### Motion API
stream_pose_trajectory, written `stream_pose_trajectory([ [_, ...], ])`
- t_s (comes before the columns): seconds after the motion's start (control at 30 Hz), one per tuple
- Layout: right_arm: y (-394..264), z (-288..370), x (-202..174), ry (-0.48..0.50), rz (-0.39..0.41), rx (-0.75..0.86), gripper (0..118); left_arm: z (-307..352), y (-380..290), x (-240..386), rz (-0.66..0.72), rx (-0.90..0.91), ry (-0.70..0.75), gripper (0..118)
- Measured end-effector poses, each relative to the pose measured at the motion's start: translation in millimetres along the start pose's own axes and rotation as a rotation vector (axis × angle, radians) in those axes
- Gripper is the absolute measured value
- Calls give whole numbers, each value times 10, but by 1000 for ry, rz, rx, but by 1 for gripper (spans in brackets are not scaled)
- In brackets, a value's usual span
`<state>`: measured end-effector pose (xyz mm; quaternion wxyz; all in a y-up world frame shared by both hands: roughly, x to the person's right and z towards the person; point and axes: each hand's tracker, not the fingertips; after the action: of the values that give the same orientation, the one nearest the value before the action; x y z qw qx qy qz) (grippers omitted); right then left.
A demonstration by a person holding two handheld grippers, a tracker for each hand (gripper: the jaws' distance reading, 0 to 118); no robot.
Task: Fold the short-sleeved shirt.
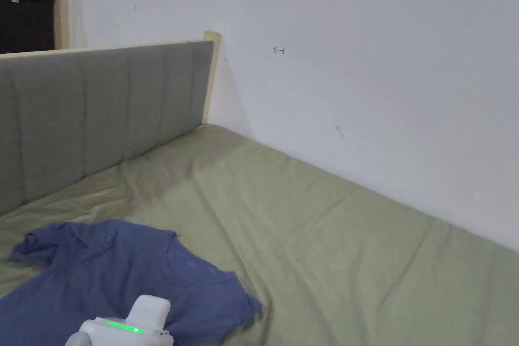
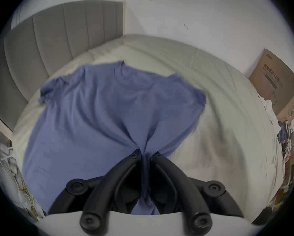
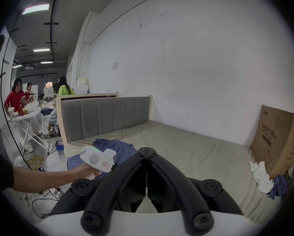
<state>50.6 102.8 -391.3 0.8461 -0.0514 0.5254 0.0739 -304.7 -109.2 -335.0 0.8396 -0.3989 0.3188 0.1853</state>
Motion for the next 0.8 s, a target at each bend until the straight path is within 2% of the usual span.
stream_pose_trajectory([
  [0.13,66,136,169,-59,-1,16,3,162,168,358,-19,10,-18,12],
  [0.2,117,255,265,-86,-28,52,3,177,189,602,-63,-7,-89,12],
  [0.3,194,377,406,-132,-61,65,3,197,119,1112,-116,-1,-92,12],
  [0.47,229,612,626,-236,-30,67,3,274,-12,2107,-186,-29,-231,12],
  [0.8,182,1148,1054,-465,-73,67,3,795,-544,4292,-450,-57,-478,12],
])
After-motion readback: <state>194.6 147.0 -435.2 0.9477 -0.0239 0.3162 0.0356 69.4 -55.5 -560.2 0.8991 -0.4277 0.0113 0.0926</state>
